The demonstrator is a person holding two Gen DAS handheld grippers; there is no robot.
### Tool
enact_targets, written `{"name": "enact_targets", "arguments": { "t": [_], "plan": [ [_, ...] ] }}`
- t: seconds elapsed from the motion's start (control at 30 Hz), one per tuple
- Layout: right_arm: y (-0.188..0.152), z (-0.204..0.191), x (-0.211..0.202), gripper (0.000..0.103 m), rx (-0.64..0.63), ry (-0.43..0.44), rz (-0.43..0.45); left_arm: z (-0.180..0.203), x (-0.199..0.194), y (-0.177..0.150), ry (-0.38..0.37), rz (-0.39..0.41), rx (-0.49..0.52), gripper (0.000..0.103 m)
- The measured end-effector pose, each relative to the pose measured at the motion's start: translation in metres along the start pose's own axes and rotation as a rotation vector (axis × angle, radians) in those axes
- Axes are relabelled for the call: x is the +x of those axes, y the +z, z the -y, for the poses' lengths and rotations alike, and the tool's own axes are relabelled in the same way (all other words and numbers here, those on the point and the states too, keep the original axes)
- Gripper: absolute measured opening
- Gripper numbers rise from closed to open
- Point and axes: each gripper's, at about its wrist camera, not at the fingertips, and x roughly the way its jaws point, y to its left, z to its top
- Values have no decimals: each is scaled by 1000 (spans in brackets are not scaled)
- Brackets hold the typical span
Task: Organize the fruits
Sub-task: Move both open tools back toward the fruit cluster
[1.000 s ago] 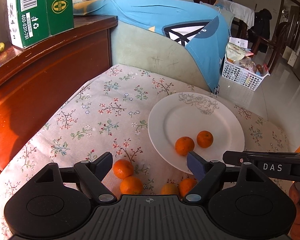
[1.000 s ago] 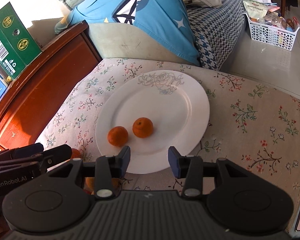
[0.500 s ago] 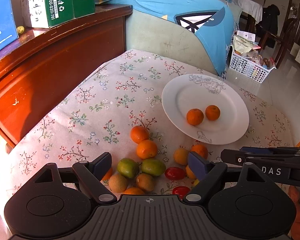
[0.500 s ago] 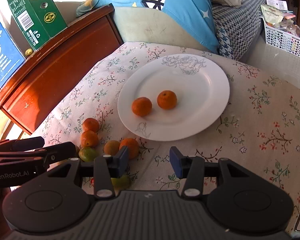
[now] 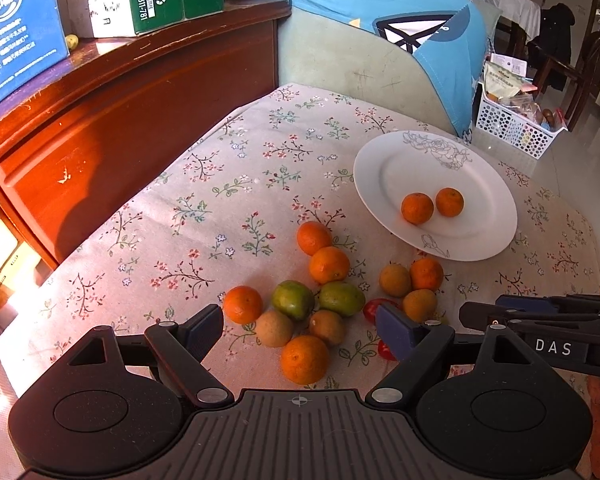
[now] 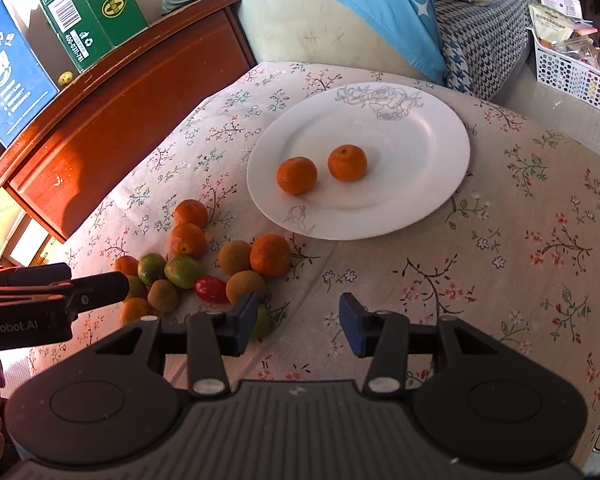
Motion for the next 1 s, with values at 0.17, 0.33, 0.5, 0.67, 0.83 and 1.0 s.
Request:
{"name": "enact_targets", "arguments": {
  "t": [0.17,0.33,0.5,0.67,0.83,1.0],
  "plan": [
    [-3,-5,0,47,-23,-12,1,-5,-3,-7,14,-7,11,85],
    [-6,-2,1,47,-18,-23,-7,-16,-3,-17,18,-36,-14,85],
    [-5,-2,3,47,-8,-3,-15,-20,-3,-27,19,-55,5,85],
    [-9,-6,8,47,-25,6,-32,-24,-2,-36,25,-66,24,85],
    [-10,-11,12,47,-33,33,-42,-26,2,-41,13,-69,21,84],
    [-11,-17,15,45,-63,43,-37,-19,7,-43,-11,-49,52,84]
  ]
}}
